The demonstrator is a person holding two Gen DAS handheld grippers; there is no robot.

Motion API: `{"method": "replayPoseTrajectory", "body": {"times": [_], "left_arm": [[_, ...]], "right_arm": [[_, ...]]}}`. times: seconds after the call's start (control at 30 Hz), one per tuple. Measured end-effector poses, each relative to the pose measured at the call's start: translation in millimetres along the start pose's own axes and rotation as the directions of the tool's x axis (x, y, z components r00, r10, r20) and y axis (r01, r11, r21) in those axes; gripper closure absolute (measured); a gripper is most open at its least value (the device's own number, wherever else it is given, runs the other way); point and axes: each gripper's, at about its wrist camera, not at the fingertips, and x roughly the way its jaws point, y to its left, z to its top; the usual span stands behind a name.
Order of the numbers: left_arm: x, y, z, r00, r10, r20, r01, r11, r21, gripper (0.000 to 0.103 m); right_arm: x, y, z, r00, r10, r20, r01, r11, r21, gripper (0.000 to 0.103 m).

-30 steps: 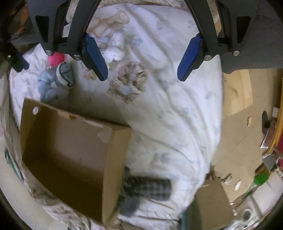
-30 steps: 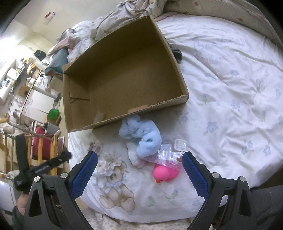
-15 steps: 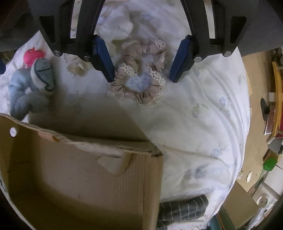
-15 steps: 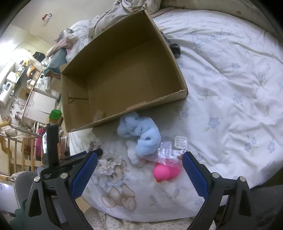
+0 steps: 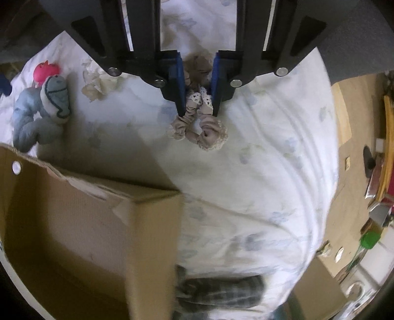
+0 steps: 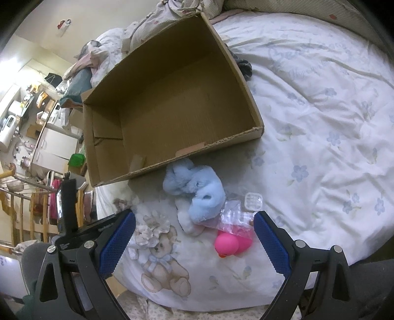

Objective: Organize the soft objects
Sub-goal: 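Grasp the lace-trimmed mauve scrunchie with the left gripper while the right grasps the pink duck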

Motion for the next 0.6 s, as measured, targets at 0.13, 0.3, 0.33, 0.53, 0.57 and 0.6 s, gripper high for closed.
{"method": "replayPoseTrajectory", "body": {"times": [0.13, 0.3, 0.33, 0.53, 0.57, 0.6], "left_arm": [[-12, 26, 5, 0.999, 0.011, 0.03, -0.008, 0.994, -0.105, 0.089], [-44, 31, -1, 0.992, -0.102, 0.068, 0.111, 0.985, -0.131, 0.089], [-49, 28, -4, 0.99, -0.126, 0.07, 0.134, 0.984, -0.121, 0.089], [-100, 10, -17, 0.973, -0.208, 0.097, 0.209, 0.978, -0.002, 0.089], [-106, 11, -26, 0.972, -0.211, 0.102, 0.21, 0.978, 0.014, 0.089], [-110, 12, -32, 0.971, -0.219, 0.098, 0.218, 0.976, 0.021, 0.089]], "right_arm": [[8, -10, -1, 0.999, -0.028, -0.039, 0.029, 0.999, 0.028, 0.001], [28, -27, -10, 0.983, -0.059, -0.174, 0.074, 0.994, 0.079, 0.011], [31, -28, -11, 0.98, -0.058, -0.19, 0.075, 0.994, 0.082, 0.016], [42, -25, -17, 0.969, -0.05, -0.241, 0.072, 0.994, 0.083, 0.016], [44, -25, -18, 0.968, -0.055, -0.247, 0.077, 0.994, 0.082, 0.016], [46, -25, -18, 0.966, -0.062, -0.249, 0.084, 0.993, 0.081, 0.018]]}}
